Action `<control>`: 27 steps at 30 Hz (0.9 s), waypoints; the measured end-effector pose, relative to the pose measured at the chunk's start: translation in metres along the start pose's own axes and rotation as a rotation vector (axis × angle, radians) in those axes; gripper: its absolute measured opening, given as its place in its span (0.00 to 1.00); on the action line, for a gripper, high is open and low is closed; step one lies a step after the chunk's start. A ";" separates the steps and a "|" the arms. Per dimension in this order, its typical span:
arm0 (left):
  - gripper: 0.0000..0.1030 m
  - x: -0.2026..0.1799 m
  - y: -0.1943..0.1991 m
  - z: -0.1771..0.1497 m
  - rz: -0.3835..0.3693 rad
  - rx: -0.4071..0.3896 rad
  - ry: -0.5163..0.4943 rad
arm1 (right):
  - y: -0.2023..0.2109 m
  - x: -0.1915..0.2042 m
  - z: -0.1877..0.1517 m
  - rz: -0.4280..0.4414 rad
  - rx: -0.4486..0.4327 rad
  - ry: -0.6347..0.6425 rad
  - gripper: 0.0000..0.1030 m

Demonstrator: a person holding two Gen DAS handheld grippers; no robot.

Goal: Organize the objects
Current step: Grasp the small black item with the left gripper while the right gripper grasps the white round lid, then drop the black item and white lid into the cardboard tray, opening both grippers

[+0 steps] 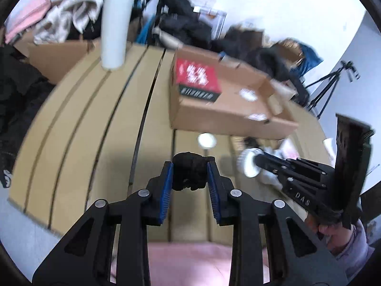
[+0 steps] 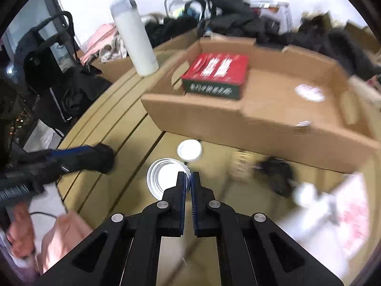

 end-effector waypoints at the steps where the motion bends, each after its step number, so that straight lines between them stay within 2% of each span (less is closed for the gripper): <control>1: 0.24 -0.007 0.013 -0.008 0.005 -0.019 0.002 | 0.015 -0.003 -0.007 -0.020 -0.020 0.005 0.05; 3: 0.24 -0.025 0.036 -0.033 0.034 -0.014 0.005 | 0.048 -0.011 -0.027 -0.060 -0.040 0.000 0.05; 5: 0.24 -0.048 0.058 -0.057 0.007 -0.037 -0.006 | 0.080 -0.017 -0.053 -0.081 -0.062 -0.012 0.05; 8: 0.24 -0.074 0.079 -0.077 -0.013 -0.071 -0.042 | 0.118 -0.022 -0.083 -0.090 -0.101 -0.037 0.05; 10: 0.24 -0.087 0.087 -0.080 -0.017 -0.087 -0.072 | 0.136 -0.028 -0.098 -0.086 -0.118 -0.072 0.05; 15: 0.24 -0.101 0.091 -0.064 -0.027 -0.102 -0.104 | 0.151 -0.036 -0.100 -0.062 -0.137 -0.096 0.05; 17: 0.24 -0.104 0.090 -0.042 -0.041 -0.114 -0.126 | 0.155 -0.039 -0.090 -0.031 -0.148 -0.093 0.05; 19: 0.25 -0.101 0.081 -0.013 -0.043 -0.106 -0.123 | 0.151 -0.042 -0.064 -0.001 -0.150 -0.067 0.05; 21: 0.25 -0.092 0.053 0.028 0.008 -0.046 -0.104 | 0.140 -0.045 -0.032 -0.021 -0.132 -0.043 0.05; 23: 0.25 -0.079 0.022 0.069 0.042 0.023 -0.070 | 0.120 -0.047 0.010 0.026 -0.101 -0.031 0.05; 27: 0.25 -0.051 -0.039 0.129 0.072 0.145 -0.009 | 0.063 -0.054 0.079 0.095 0.016 -0.032 0.05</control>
Point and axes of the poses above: each gripper's, at about its wrist camera, not at the fingertips, and y roughly against the way its jaws point, x to its left, z to its top, the point moved 4 cm from there along -y, roughly the way its jaws point, and after that the axes turned 12 degrees about x, right-handed, at the moved point
